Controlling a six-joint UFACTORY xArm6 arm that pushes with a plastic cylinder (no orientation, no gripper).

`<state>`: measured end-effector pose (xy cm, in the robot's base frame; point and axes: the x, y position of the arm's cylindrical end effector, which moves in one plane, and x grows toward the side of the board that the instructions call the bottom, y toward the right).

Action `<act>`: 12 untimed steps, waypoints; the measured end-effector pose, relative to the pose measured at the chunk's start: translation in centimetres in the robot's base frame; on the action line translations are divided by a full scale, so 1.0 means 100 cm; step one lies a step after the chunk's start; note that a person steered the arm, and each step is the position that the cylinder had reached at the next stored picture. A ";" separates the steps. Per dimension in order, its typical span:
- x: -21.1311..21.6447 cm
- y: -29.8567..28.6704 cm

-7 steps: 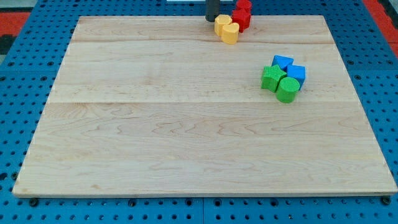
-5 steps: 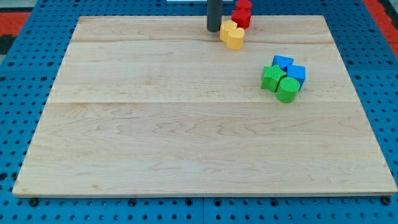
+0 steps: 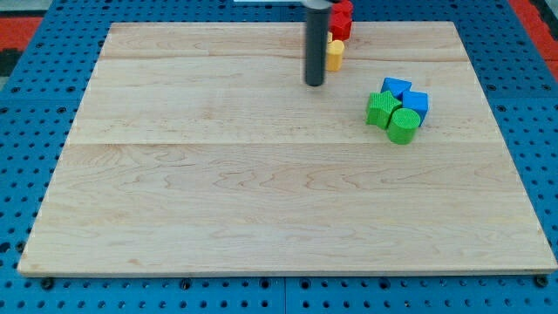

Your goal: Move your arm away from the yellow blocks

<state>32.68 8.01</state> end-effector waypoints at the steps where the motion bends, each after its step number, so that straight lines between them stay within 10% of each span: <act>1: -0.023 0.040; 12: 0.039 -0.165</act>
<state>36.62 -8.51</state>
